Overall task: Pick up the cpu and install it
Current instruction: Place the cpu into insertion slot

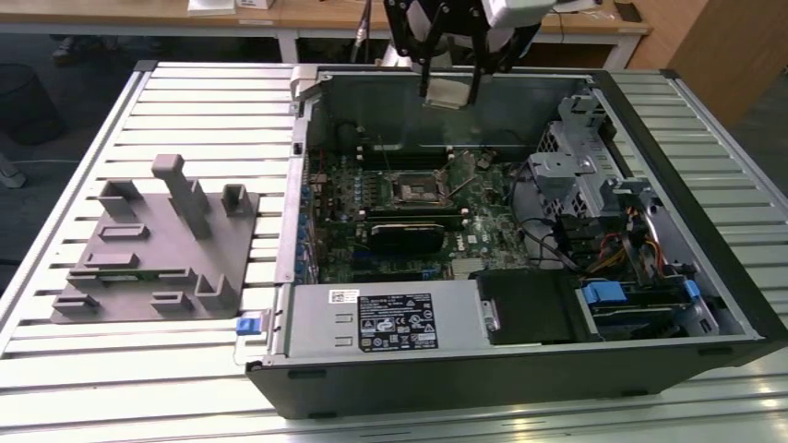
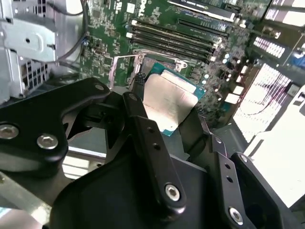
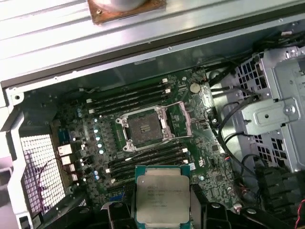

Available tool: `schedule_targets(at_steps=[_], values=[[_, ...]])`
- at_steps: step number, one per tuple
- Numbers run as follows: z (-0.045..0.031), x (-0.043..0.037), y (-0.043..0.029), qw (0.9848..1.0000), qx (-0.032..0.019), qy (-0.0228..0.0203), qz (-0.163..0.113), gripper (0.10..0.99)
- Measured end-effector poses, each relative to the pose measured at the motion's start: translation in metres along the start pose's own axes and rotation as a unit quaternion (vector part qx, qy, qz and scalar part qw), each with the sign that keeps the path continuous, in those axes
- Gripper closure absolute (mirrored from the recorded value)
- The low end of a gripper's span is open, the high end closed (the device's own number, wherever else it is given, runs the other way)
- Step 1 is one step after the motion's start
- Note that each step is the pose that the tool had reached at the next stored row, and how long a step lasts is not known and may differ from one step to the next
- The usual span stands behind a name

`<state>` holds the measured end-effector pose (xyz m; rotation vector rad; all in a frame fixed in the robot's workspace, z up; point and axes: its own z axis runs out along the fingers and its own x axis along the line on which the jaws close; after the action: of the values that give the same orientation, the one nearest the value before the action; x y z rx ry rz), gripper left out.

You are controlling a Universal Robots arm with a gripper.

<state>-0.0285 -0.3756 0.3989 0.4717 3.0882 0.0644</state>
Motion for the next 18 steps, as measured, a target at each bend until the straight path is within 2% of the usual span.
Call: schedule_targets(at_steps=[5, 10, 14, 18], values=[[0.0014, 0.0, -0.0001, 0.9992, 0.0008, -0.0019, 0.04, 0.545], [0.0025, 0.0, -0.0001, 0.9968, 0.0012, -0.0036, 0.08, 0.545], [0.0036, 0.0, -0.0002, 0.9937, 0.0017, -0.005, 0.112, 0.545], [0.0042, 0.0001, -0.0002, 0.9891, 0.0021, -0.0065, 0.147, 0.545]])
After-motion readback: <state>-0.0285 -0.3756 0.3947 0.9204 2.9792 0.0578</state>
